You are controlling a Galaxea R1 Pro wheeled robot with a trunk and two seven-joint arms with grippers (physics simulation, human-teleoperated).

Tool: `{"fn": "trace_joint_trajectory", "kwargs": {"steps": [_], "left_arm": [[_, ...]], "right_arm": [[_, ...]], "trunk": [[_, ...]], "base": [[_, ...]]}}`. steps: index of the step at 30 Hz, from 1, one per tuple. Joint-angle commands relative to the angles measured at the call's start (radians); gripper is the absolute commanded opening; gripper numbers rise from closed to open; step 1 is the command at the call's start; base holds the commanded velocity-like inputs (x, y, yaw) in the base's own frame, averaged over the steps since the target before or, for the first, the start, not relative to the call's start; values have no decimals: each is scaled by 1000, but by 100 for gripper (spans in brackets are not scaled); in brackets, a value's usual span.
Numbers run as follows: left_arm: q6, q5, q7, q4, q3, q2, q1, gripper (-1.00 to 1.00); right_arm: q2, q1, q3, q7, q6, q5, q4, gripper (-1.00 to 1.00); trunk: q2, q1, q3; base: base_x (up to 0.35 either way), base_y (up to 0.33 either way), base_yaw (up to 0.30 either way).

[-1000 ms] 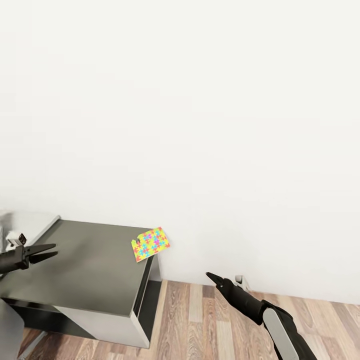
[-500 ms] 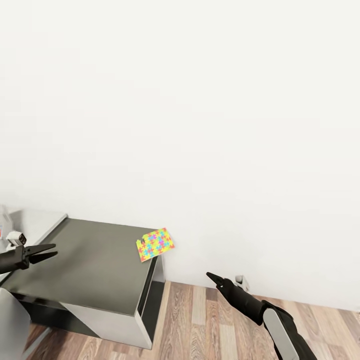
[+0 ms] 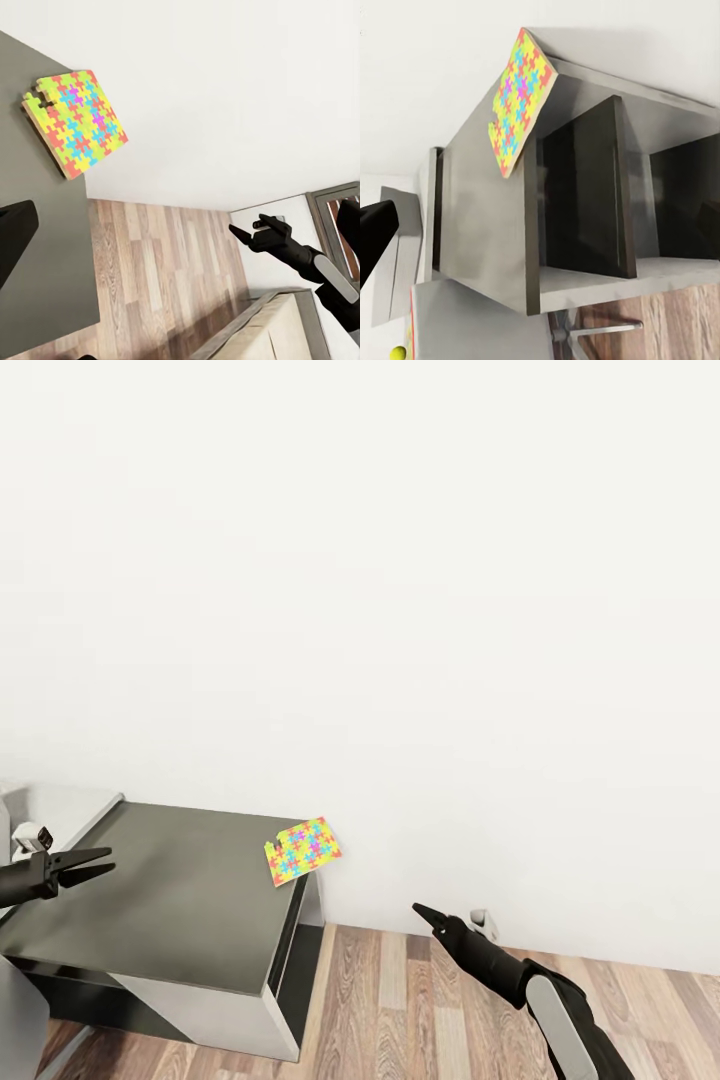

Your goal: Put all the toys in the child's room - the three board games (two on the bed and one on the table), the two jigsaw puzzles on the table, and the tennis ball on the table - inside the toy box on the table in the child's room.

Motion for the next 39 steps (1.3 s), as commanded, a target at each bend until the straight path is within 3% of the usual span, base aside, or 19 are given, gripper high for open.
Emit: {"fn": "trace_joint_trajectory", "kwargs": {"steps": [1,16,27,39], "left_arm": [[11,5,-4,0,-7,1,-1,100],[11,5,-4,0,-7,1,-1,100],[11,5,-4,0,-7,1,-1,100],[10,6,-4,0,-7,1,-1,100]], "right_arm": [[0,-1,-2,1,7,-4,0,100],[1,-1,-5,2,5,-6,0,100],[1,-1,-4,2,5,-5,-1,100],[2,-1,-3,1,2,-6,2,100]], "trunk": [[-2,1,-2],[-2,1,-2],[-2,1,8],[-2,1,9]], "base": [[0,0,0],[2,1,0],[171,78,0],[18,3,0]]}}
